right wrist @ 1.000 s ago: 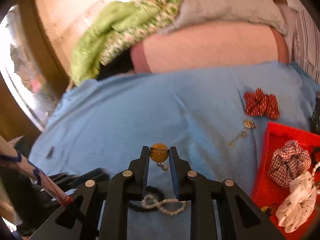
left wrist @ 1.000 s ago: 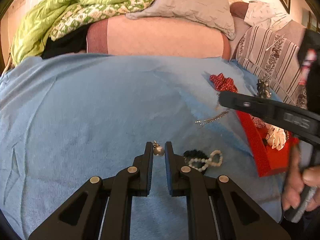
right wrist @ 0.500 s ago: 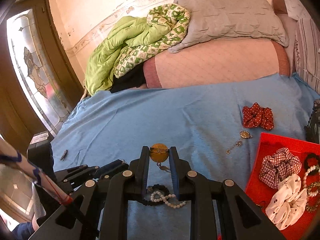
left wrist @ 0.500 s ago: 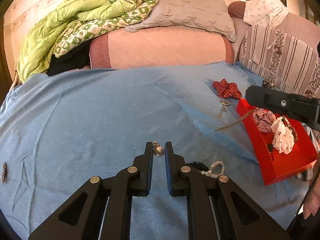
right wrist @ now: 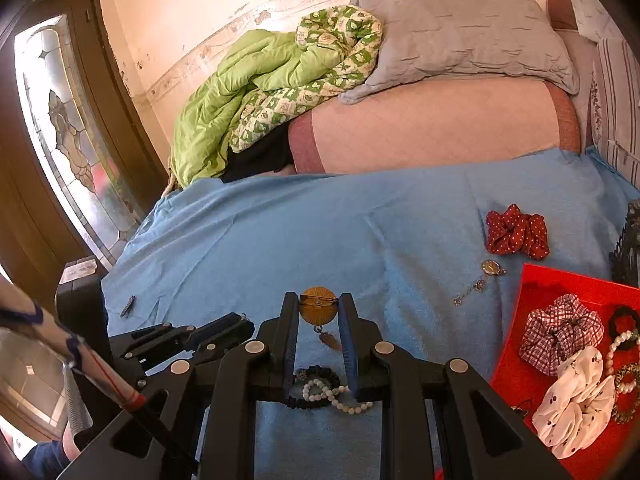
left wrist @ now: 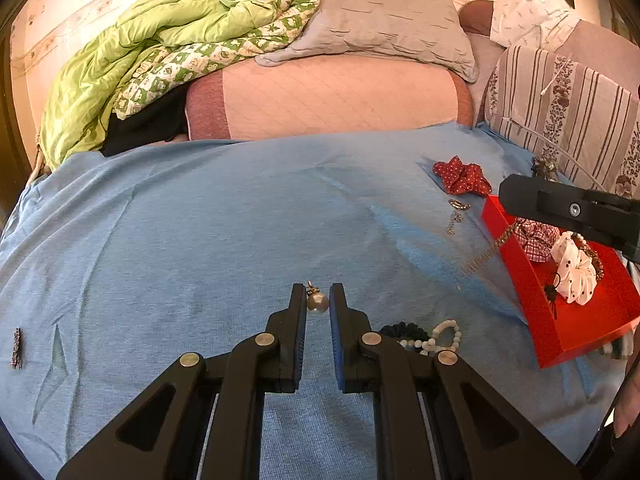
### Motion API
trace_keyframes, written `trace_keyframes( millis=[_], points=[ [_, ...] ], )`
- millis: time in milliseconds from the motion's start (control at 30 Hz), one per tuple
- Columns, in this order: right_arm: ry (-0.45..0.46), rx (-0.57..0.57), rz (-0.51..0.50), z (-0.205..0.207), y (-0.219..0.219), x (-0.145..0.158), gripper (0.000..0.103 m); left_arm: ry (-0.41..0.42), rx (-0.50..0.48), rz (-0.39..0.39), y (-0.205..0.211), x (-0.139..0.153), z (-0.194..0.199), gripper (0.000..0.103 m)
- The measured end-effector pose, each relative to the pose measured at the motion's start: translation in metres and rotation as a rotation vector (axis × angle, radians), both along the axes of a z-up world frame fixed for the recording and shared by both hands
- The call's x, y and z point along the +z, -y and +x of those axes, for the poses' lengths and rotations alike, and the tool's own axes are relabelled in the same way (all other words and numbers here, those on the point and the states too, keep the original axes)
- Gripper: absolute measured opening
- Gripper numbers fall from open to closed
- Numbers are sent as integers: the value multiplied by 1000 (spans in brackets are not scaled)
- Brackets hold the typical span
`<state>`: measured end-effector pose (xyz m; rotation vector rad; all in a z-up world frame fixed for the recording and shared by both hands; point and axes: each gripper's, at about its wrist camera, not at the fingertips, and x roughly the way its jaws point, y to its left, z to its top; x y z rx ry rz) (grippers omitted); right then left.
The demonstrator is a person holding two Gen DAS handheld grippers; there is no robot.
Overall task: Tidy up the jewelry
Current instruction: 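Carry the pearl earring and gold medallion into the red tray and release both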
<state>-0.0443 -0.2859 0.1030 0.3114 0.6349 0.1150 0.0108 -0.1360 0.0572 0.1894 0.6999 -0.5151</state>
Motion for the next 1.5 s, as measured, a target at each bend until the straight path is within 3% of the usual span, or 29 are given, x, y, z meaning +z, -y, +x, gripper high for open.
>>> trace_keyframes(
  millis=[833, 1133, 1333, 1500],
  points=[
    [22, -61, 4, -27, 30, 7, 21, 20, -30, -19, 20, 10, -27, 11],
    [37, -180, 42, -74, 81, 14, 21, 3, -101, -98, 46, 31, -55, 11],
    [56, -308, 107, -125, 132, 17, 21, -24, -229, -183, 71, 53, -83, 11],
    [70, -413, 155, -160, 177, 18, 21, -46, -311, -201, 99, 61, -107, 11]
  ],
)
